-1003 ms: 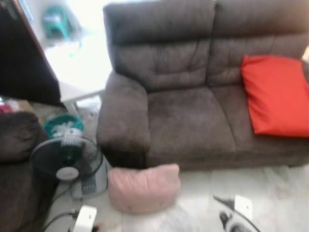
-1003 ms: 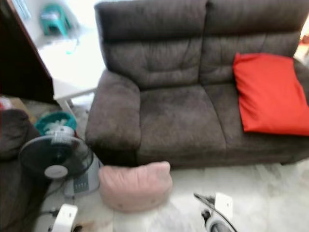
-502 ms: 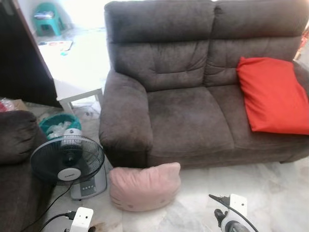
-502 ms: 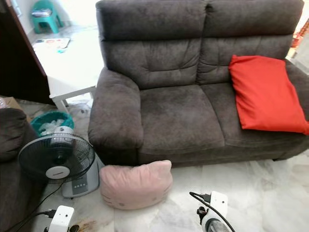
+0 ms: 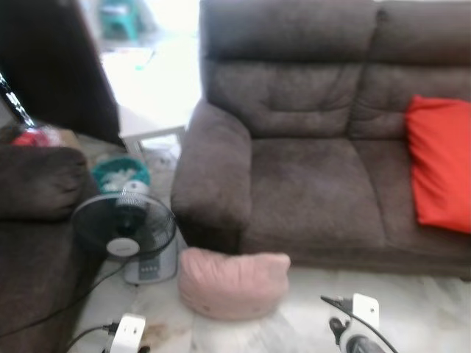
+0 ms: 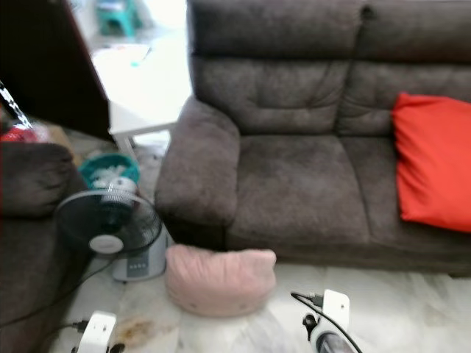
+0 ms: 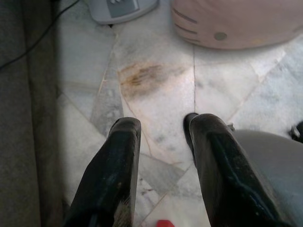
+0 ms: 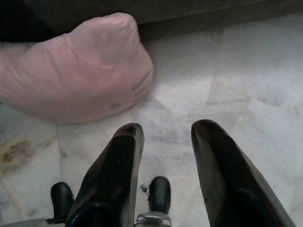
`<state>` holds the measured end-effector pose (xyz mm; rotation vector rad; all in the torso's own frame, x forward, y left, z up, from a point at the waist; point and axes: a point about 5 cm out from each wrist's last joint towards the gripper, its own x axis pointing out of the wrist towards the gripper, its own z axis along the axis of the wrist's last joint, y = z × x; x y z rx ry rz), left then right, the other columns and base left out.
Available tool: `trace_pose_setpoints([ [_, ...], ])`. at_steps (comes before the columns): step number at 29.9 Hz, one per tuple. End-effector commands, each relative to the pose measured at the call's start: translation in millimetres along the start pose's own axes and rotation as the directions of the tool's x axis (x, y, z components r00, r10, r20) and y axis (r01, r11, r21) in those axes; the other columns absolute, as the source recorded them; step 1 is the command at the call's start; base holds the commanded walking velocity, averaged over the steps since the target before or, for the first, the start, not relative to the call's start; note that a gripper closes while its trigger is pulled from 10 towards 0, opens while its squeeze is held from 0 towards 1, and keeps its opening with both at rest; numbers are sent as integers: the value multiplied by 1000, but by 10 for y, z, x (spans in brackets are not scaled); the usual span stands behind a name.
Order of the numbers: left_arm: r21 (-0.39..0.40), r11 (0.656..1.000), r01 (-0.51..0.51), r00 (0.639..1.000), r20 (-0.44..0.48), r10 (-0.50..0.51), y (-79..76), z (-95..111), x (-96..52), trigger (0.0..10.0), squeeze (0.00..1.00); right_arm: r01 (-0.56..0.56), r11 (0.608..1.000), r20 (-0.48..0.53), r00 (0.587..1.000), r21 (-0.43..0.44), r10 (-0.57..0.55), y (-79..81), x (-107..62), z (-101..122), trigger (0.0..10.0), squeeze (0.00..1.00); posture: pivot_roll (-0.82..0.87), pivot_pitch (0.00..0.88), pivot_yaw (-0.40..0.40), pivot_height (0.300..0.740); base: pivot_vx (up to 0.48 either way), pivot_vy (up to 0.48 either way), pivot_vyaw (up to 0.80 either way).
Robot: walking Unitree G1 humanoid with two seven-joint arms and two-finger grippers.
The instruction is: Move the pillow to the sofa from floor
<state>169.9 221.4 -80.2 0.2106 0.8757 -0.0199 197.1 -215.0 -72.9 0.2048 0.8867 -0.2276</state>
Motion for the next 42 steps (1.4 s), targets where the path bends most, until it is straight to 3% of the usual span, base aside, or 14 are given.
trace_pose_setpoints([
  [1,-15,1000,-5,1000,-5,5,20,-5,-1,10000,0,9,1000,-19,1000,9,-9,-29,-11,-56,10000,0,34,23,-4,740,296,0,0],
  [17,-15,1000,-4,1000,-3,4,20,-1,0,10000,0,10,1000,-16,1000,24,-9,-26,-10,-54,10000,0,35,25,-4,740,301,0,0],
  [33,-28,1000,-13,1000,-1,13,18,0,0,10000,0,9,1000,-18,1000,20,-8,-31,-10,-50,10000,0,35,29,-8,740,0,0,0],
  [42,-32,999,-15,1000,-3,15,15,-5,0,10000,0,7,1000,-18,1000,17,-7,-34,-10,-50,10000,0,36,28,-9,740,0,302,0],
])
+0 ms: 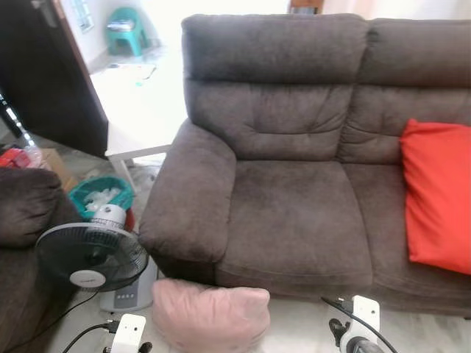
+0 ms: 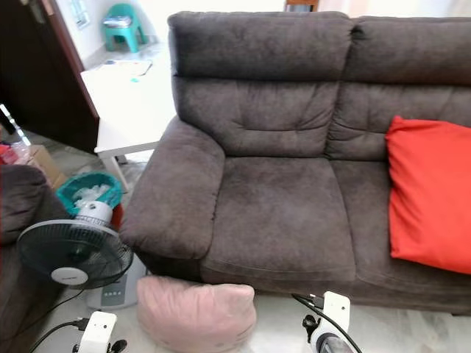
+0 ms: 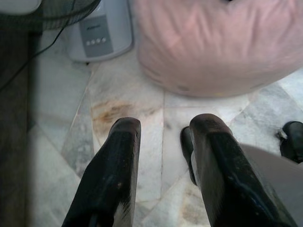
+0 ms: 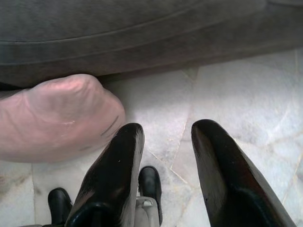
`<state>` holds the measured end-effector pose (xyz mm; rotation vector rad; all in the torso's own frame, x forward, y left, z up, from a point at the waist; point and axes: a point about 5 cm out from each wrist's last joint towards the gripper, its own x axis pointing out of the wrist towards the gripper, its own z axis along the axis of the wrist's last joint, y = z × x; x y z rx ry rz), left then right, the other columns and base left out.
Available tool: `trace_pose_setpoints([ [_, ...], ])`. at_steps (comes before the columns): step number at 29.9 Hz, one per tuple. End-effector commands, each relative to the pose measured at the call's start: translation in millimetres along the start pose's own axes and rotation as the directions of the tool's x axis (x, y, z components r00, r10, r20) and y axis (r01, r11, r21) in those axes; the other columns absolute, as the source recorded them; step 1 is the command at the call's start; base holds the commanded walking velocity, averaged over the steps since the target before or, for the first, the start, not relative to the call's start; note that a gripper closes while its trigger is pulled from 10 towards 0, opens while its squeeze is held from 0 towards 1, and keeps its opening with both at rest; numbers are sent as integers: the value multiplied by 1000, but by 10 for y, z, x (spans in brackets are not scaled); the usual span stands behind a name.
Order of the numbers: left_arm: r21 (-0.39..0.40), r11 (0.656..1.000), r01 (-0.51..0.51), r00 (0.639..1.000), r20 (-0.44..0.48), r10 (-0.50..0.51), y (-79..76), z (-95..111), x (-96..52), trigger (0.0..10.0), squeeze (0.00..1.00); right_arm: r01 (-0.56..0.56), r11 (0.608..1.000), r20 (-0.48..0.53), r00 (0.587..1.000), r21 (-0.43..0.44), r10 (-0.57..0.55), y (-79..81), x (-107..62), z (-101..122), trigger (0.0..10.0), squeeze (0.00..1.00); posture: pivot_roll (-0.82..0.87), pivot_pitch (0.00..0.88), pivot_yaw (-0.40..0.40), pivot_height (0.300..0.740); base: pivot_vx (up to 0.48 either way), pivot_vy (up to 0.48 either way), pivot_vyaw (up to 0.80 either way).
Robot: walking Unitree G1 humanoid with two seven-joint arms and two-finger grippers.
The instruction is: Move the pillow to the sofa from floor
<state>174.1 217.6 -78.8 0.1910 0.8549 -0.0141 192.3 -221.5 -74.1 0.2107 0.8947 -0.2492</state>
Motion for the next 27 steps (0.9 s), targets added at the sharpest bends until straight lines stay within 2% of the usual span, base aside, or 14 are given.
trace_pose_setpoints([
  [1,-11,1000,-16,1000,-24,16,46,-52,-15,10000,0,-10,1000,-11,1000,4,10,43,2,-26,10000,0,36,28,-9,740,0,330,0],
  [27,-11,1000,-16,1000,-23,16,53,-52,-17,10000,0,-16,1000,-12,1000,5,16,53,2,-31,10000,0,37,21,-6,740,0,330,0],
])
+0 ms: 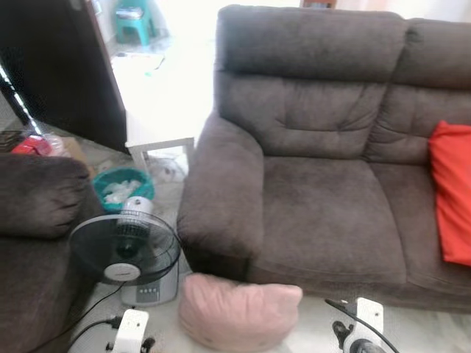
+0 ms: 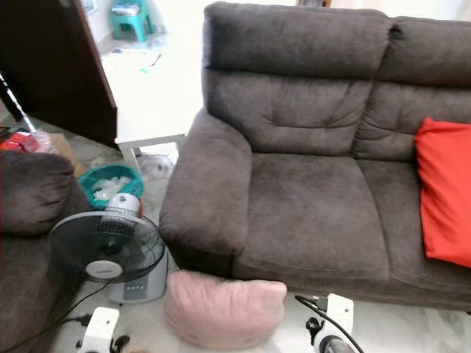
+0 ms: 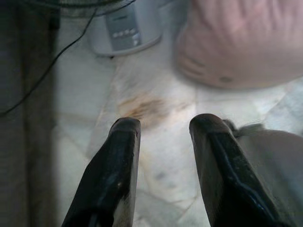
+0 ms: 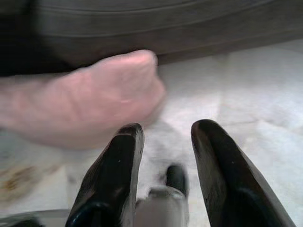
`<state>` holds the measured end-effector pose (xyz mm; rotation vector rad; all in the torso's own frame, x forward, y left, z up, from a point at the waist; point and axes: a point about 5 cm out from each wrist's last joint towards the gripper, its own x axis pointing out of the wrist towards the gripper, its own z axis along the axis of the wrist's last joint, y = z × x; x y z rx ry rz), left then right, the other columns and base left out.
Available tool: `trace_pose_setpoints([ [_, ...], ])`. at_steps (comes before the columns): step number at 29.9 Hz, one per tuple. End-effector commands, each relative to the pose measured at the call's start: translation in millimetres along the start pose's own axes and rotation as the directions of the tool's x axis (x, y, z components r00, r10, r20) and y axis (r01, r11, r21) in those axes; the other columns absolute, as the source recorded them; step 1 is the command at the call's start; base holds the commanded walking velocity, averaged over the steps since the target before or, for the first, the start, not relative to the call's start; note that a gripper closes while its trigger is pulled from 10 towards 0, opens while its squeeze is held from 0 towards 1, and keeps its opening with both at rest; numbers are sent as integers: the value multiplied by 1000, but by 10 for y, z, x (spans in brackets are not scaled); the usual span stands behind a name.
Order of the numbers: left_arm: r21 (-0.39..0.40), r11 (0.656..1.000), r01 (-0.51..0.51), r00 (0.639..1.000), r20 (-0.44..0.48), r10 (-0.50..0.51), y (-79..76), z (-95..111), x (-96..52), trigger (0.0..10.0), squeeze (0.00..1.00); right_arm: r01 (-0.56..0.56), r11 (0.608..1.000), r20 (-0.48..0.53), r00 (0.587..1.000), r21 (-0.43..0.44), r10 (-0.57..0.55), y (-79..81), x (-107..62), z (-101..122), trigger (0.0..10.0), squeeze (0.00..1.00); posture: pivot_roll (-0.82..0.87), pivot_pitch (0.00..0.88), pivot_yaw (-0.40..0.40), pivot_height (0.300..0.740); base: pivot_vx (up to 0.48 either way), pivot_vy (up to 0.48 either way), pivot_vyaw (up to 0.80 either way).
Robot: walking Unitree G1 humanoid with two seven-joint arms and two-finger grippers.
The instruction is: Move the pillow to the sofa from floor
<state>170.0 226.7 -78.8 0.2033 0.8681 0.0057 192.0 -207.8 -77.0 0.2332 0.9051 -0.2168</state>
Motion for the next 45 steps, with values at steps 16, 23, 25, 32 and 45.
trace_pose_setpoints([
  [16,-19,1000,16,1000,12,-16,-40,13,4,10000,0,18,1000,2,1000,-1,-18,-73,-5,29,10000,0,40,21,-6,740,0,199,0],
  [23,-32,999,22,1000,15,-21,-44,14,4,10000,0,18,1000,3,1000,-2,-18,-73,-4,31,10000,0,41,22,-7,740,0,0,0],
  [25,-33,999,23,1000,13,-22,-46,13,4,10000,0,18,1000,3,1000,-4,-18,-74,-4,32,10000,0,42,23,-9,740,0,0,0],
  [32,-33,999,24,1000,11,-23,-49,11,5,10000,0,21,1000,4,1000,-3,-21,-78,-5,35,10000,0,43,25,-11,740,161,0,0],
  [45,-31,999,29,1000,7,-29,-53,9,5,10000,0,15,1000,8,1000,-3,-15,-77,-5,38,10000,0,44,24,-12,740,331,0,-165],
])
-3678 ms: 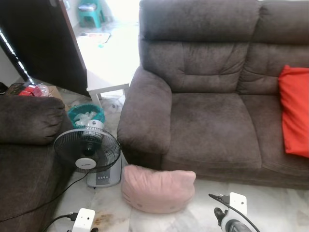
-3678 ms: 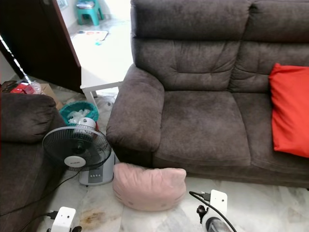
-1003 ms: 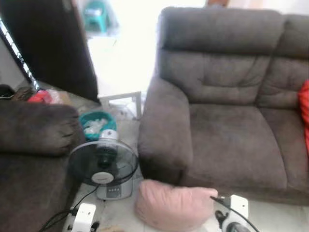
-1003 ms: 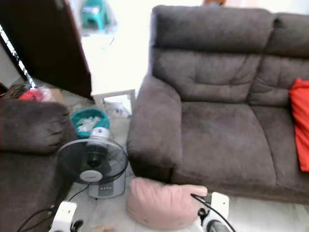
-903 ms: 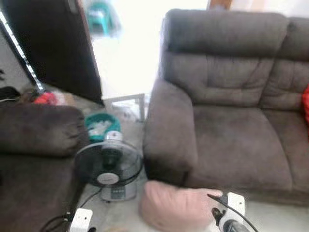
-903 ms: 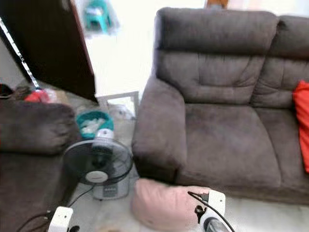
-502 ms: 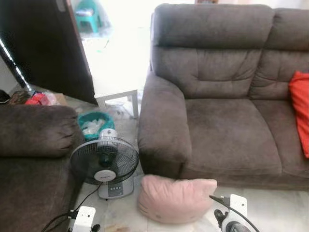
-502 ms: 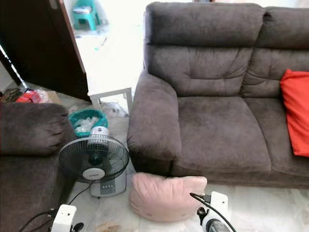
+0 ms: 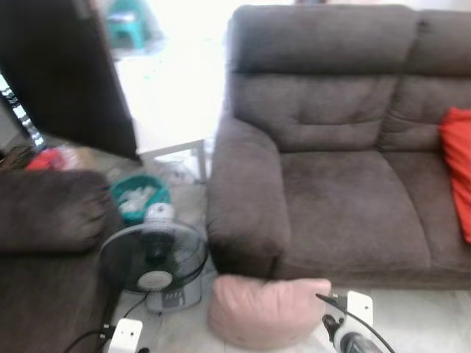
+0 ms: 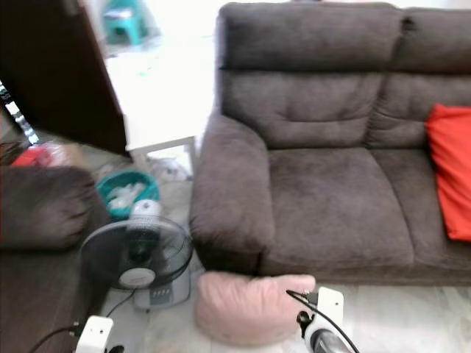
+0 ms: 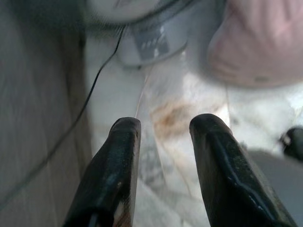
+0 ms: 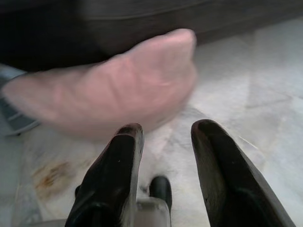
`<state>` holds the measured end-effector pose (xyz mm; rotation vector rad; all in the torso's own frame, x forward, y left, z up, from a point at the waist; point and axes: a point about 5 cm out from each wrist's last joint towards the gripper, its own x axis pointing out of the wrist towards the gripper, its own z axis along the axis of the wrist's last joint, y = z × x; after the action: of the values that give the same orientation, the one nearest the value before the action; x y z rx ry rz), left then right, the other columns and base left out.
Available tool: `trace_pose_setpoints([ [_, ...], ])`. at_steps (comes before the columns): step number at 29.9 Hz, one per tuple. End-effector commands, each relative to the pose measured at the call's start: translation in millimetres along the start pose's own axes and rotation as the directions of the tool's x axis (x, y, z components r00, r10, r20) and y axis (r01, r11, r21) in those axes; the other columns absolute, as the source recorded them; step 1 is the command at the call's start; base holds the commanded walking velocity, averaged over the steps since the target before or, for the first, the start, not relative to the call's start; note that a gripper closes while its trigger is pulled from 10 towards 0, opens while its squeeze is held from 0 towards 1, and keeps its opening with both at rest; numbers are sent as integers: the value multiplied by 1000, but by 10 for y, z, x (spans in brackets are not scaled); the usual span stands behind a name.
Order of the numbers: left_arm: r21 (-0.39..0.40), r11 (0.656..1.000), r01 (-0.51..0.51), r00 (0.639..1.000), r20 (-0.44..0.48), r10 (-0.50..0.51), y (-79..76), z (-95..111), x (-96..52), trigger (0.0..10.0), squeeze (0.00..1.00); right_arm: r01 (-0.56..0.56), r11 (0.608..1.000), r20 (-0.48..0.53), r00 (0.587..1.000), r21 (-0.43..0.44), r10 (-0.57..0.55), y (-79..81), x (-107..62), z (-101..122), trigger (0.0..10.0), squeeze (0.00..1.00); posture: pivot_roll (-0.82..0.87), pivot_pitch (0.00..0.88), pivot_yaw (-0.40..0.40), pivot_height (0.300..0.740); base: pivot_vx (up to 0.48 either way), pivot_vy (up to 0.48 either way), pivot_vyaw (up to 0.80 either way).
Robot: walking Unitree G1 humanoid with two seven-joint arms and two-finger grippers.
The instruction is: Move the pillow to the sofa from floor
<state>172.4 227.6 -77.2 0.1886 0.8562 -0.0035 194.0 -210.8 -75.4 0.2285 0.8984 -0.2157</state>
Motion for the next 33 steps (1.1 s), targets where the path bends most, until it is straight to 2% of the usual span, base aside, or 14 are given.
trace_pose_setpoints([
  [1,-21,1000,16,1000,-7,-16,-67,-19,2,10000,0,15,1000,2,1000,3,-15,-56,-7,5,10000,0,45,24,-14,740,360,0,0],
  [7,-20,1000,11,1000,-6,-12,-67,-17,3,10000,0,14,1000,3,1000,4,-14,-57,-7,8,10000,0,46,24,-16,740,358,0,0],
  [22,17,1000,14,1000,-7,-14,-65,-7,6,10000,0,8,1000,2,1000,-1,-8,-53,-6,9,10000,0,48,20,-18,740,0,0,0],
  [33,28,1000,14,1000,-5,-13,-62,-4,6,10000,0,6,1000,2,1000,-1,-6,-50,-6,8,10000,0,49,19,-17,740,0,-278,0],
])
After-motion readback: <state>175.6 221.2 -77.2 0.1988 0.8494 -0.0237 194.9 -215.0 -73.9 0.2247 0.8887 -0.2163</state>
